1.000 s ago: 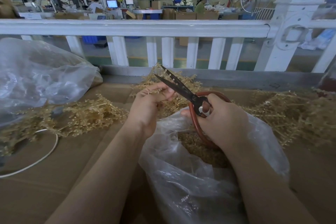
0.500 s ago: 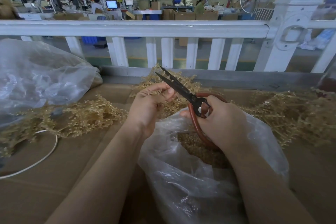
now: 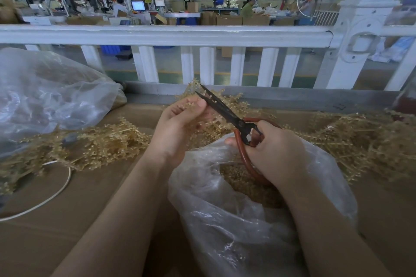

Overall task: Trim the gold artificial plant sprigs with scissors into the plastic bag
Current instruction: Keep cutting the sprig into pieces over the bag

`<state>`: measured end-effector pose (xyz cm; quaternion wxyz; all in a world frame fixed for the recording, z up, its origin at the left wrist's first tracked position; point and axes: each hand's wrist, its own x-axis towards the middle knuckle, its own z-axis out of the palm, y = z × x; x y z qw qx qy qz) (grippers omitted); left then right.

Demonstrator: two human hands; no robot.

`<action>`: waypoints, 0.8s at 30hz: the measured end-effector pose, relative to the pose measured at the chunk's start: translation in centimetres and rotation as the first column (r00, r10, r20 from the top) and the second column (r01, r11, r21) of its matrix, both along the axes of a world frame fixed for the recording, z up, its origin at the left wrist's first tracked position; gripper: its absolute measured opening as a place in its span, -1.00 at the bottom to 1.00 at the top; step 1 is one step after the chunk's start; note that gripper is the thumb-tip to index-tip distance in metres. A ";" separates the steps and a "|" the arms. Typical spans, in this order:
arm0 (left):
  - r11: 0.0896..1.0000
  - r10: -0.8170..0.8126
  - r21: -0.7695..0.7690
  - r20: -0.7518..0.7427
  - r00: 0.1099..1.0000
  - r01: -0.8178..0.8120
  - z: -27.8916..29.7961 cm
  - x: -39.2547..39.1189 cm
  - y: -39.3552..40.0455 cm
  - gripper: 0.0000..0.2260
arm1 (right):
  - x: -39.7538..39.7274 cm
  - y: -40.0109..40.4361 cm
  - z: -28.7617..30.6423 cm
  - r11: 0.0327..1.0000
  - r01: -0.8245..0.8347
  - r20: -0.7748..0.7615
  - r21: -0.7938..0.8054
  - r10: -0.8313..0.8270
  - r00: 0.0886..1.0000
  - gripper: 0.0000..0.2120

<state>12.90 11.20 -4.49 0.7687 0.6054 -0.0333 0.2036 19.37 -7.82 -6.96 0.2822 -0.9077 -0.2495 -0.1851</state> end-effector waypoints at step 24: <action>0.995 0.031 0.097 0.076 0.997 -0.038 -0.5 0.3 -0.3 -0.95 | -0.2 -0.1 0.3 1.000 -0.029 0.008 0.010 0.029 1.000 -0.20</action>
